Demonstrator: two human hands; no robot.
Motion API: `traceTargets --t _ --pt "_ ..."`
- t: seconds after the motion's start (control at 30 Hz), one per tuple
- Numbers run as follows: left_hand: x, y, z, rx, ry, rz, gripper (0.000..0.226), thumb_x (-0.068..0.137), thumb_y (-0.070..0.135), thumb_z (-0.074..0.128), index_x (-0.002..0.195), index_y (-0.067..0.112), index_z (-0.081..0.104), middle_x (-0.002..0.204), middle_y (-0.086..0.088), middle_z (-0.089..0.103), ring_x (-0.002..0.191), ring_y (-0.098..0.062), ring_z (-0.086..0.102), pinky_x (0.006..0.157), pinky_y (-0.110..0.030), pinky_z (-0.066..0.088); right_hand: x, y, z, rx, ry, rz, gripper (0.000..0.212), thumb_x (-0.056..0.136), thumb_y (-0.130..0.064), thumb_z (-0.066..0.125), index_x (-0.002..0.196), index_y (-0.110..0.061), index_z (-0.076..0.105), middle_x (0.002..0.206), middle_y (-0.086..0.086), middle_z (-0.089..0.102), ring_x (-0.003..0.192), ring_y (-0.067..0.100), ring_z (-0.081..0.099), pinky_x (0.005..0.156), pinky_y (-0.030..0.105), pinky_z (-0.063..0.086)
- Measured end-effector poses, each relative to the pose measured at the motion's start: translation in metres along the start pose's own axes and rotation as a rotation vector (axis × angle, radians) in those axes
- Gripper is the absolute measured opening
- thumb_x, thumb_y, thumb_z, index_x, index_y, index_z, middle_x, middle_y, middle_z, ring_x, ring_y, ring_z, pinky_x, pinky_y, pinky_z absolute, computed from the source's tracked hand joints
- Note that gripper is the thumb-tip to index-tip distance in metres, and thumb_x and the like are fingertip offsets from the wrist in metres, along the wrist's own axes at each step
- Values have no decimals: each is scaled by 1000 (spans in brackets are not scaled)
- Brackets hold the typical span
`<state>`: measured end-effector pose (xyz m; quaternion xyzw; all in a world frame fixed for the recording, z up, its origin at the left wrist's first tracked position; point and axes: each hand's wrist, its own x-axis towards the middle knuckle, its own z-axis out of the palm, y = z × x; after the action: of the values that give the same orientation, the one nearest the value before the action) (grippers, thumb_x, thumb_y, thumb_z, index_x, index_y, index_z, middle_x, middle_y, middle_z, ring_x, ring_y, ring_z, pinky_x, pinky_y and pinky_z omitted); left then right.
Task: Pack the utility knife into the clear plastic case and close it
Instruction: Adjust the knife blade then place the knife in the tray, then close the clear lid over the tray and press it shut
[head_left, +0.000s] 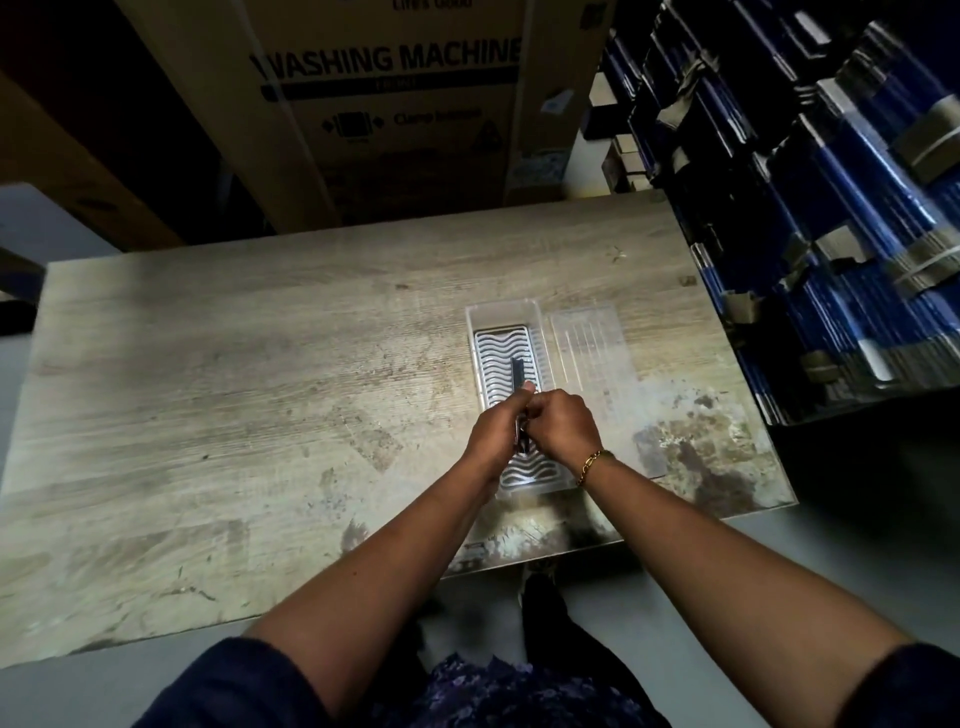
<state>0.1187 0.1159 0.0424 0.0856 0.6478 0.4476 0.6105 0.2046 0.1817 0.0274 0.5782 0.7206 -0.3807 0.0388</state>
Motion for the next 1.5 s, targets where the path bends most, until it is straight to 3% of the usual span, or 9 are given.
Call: traceTargets --t 0.13,0.3,0.53,0.7,0.93,1.07,1.17,1.33,1.5 --pt "-3 -3 8 -42 -32 -41 38 101 46 47 95 18 73 78 4 72 72 -8 66 69 -23 50 0 -5 -1 -106 -16 -4 19 78 -12 63 91 -19 77 95 14 75 89 34 71 74 36 58" --pt "-4 0 14 -72 -38 -73 42 103 46 42 105 15 70 84 2 70 79 -10 67 69 -23 53 2 -8 0 -157 -20 12 22 85 -19 59 102 -12 72 105 18 71 98 38 68 75 37 54" --pt "-2 1 18 -119 -3 -123 47 106 45 34 88 14 64 83 -8 65 75 -15 61 69 -26 50 8 -5 8 -171 -82 38 30 83 -26 52 105 -17 70 106 13 71 96 34 68 77 38 57" --pt "-4 0 18 -151 -9 -148 66 104 54 30 129 3 62 110 -17 67 81 -14 64 63 -23 51 13 -4 11 -164 -114 53 35 72 -34 51 96 -18 71 98 11 72 89 31 69 74 37 57" --pt "-3 -1 13 -137 -44 -150 66 104 55 29 133 3 59 104 -17 67 78 -15 64 49 -16 51 10 -6 9 -127 -108 44 24 74 -30 54 84 -15 69 88 10 71 83 30 67 67 33 53" --pt "-7 -5 17 -110 -16 -73 58 105 52 31 119 9 66 103 -15 71 94 -22 68 78 -28 58 0 -5 -5 -70 -48 -26 31 73 -24 57 97 -16 75 93 8 75 93 29 69 75 35 56" --pt "-20 -7 28 -110 14 -25 60 101 56 38 135 13 62 135 -15 65 126 -25 61 113 -42 44 -9 9 -23 90 59 -81 28 79 -17 59 100 -18 76 95 2 78 89 22 72 78 38 59" --pt "-41 -6 56 -138 -28 -68 58 103 50 38 151 17 43 154 -5 47 142 -20 43 114 -42 32 -13 59 -57 458 188 14 22 83 -19 67 103 -22 75 98 1 77 92 18 72 82 49 60" --pt "-43 -18 90 -123 -144 -202 63 101 54 38 152 17 41 156 -3 45 142 -18 42 119 -48 30 -10 116 -76 496 271 160 22 82 -19 68 102 -21 75 103 4 76 99 22 70 94 49 55"
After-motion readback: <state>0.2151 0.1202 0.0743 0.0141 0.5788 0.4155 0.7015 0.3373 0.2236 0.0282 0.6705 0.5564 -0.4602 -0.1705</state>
